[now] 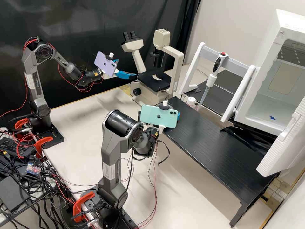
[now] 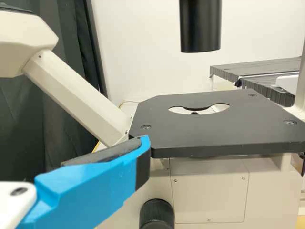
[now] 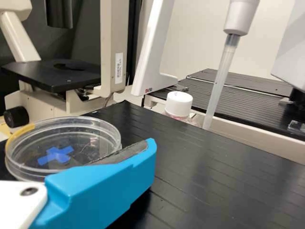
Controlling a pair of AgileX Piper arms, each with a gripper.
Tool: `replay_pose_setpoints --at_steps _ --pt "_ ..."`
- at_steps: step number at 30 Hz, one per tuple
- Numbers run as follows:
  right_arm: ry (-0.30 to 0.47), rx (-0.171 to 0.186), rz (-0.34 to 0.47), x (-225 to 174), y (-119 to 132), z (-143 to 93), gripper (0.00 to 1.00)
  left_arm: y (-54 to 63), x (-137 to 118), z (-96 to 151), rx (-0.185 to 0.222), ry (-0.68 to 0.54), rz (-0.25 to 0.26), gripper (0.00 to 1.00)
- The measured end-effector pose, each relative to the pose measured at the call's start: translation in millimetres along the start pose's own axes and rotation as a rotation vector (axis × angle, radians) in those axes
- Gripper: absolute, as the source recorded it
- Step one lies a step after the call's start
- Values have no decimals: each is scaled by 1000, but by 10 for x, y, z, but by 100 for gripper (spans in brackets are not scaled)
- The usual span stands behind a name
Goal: Move the petri dish to the incubator
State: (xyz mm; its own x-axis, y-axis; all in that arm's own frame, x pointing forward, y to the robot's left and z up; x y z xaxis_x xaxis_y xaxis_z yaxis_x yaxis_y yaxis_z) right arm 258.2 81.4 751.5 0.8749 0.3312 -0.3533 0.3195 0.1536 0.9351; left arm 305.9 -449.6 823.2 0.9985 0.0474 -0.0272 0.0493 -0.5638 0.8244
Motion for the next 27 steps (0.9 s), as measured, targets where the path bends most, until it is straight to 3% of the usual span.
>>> replay_pose_setpoints --at_steps 3,4,27 --pt "-2 -7 -6 9 -22 0 100 0 0 0 0 0 0 100" --pt "-4 -5 -3 9 -21 2 0 0 0 0 0 0 0 100" --pt "-10 5 -3 12 -26 12 0 0 0 0 0 0 0 100"
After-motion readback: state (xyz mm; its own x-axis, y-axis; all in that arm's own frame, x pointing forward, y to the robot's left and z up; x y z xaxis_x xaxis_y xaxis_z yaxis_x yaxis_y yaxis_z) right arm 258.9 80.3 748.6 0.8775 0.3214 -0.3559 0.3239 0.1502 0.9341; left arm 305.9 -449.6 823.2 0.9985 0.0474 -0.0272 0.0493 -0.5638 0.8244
